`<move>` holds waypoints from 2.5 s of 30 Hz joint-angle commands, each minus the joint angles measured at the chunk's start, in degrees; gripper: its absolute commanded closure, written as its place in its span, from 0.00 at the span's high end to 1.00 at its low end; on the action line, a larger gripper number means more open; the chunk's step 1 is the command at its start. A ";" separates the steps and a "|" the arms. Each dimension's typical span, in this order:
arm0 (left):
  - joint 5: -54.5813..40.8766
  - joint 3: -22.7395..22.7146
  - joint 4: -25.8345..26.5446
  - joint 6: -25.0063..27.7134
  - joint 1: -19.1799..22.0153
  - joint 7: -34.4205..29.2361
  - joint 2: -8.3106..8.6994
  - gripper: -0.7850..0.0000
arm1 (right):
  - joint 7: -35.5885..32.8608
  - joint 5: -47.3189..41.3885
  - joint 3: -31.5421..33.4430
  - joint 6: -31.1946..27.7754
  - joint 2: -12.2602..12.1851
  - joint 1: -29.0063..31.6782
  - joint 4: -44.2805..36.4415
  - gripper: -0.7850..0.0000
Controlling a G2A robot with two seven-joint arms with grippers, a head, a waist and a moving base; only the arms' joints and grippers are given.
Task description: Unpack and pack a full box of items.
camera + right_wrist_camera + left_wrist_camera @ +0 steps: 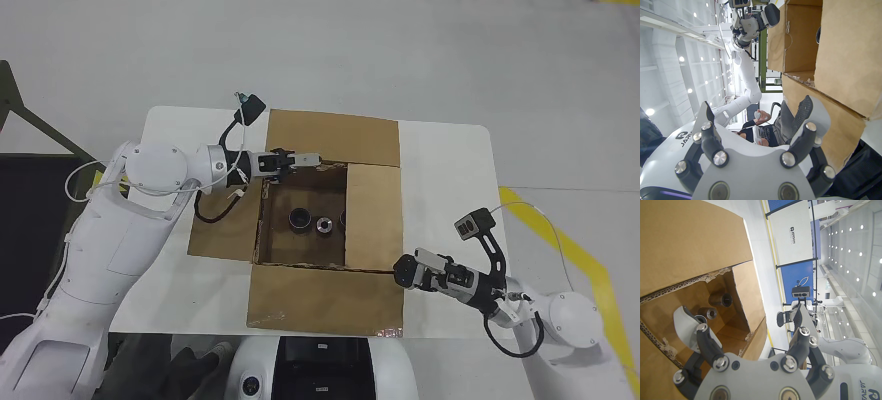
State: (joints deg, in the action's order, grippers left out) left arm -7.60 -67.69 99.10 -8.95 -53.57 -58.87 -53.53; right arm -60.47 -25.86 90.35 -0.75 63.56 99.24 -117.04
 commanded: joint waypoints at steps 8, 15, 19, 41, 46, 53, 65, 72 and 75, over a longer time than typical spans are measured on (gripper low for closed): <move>1.05 1.42 1.36 -1.24 -0.03 1.83 -0.27 1.00 | 0.33 -0.01 -0.05 0.04 0.01 0.00 0.02 1.00; 0.13 7.58 0.76 -3.30 2.91 3.84 -1.83 1.00 | 2.75 0.37 -1.15 1.53 -0.13 0.12 -0.66 1.00; -0.18 12.11 -0.97 -4.34 4.88 5.53 -3.13 1.00 | 2.57 0.29 -1.14 1.61 -0.31 0.14 -0.72 1.00; 0.05 25.15 -9.94 -5.82 10.84 17.76 -9.54 1.00 | 0.79 -0.31 0.19 1.20 -1.37 2.52 -2.24 1.00; -1.45 24.91 -11.09 -4.69 11.28 18.01 -10.27 1.00 | 0.62 -0.08 -0.07 1.48 -1.58 2.50 -2.49 1.00; -2.34 23.33 -9.79 -3.90 10.91 15.82 -10.37 1.00 | -0.02 0.26 -0.82 1.75 -1.87 1.89 -2.60 1.00; 0.98 22.23 -9.85 -5.42 9.37 15.18 -10.39 1.00 | 0.01 0.86 -1.84 2.68 -2.34 0.90 -3.22 1.00; 0.46 22.69 -11.29 -5.13 9.76 14.55 -11.11 1.00 | 0.14 -3.21 -1.33 14.32 -2.74 -13.43 -1.30 1.00; -0.82 22.81 -12.04 -4.93 10.29 14.15 -11.56 1.00 | -0.36 -4.54 -2.92 18.74 -2.81 -21.66 2.57 1.00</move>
State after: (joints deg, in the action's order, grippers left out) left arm -7.85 -44.90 87.29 -13.97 -43.43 -44.50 -64.96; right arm -60.71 -30.15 88.01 16.70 60.76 80.60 -115.69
